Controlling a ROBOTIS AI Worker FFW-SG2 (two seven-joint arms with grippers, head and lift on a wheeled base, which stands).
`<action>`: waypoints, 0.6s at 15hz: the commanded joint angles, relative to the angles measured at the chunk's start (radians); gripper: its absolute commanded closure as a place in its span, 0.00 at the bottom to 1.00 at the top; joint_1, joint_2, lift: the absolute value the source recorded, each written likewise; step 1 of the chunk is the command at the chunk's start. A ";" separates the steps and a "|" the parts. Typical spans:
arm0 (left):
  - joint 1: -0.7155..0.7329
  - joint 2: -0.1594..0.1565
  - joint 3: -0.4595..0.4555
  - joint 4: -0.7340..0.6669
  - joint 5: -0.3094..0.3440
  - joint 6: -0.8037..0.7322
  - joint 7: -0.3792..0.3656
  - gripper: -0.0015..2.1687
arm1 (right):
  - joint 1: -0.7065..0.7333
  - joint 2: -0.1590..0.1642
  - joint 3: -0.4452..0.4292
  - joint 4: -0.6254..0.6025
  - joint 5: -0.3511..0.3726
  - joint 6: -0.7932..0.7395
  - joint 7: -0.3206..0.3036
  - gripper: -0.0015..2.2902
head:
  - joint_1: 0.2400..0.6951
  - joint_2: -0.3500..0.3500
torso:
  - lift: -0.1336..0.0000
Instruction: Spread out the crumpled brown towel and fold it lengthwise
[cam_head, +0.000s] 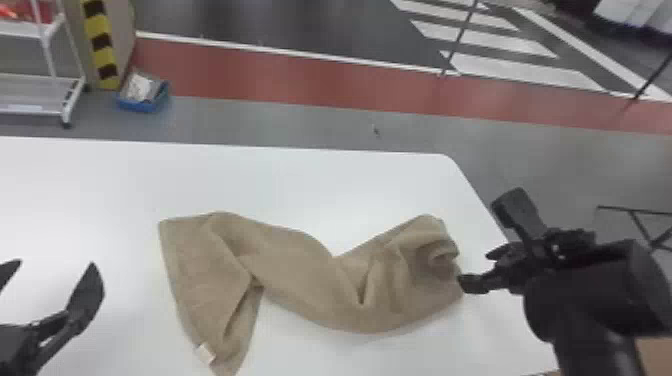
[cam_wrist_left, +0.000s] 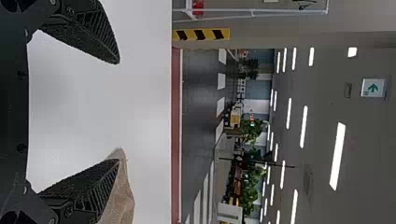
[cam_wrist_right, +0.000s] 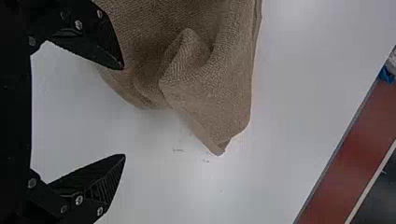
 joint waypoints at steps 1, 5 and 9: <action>0.002 0.001 0.000 0.001 0.002 0.000 0.000 0.07 | -0.017 0.004 0.022 0.044 0.027 -0.018 -0.006 0.13 | 1.00 0.07 | 0.07; 0.003 0.001 0.000 0.003 0.002 -0.003 0.000 0.07 | -0.035 0.018 0.053 0.085 0.023 -0.018 -0.023 0.18 | 1.00 0.08 | 0.07; 0.006 0.001 0.005 0.003 0.002 -0.003 0.000 0.07 | -0.037 0.021 0.070 0.107 0.018 -0.018 -0.033 0.39 | 1.00 0.10 | 0.07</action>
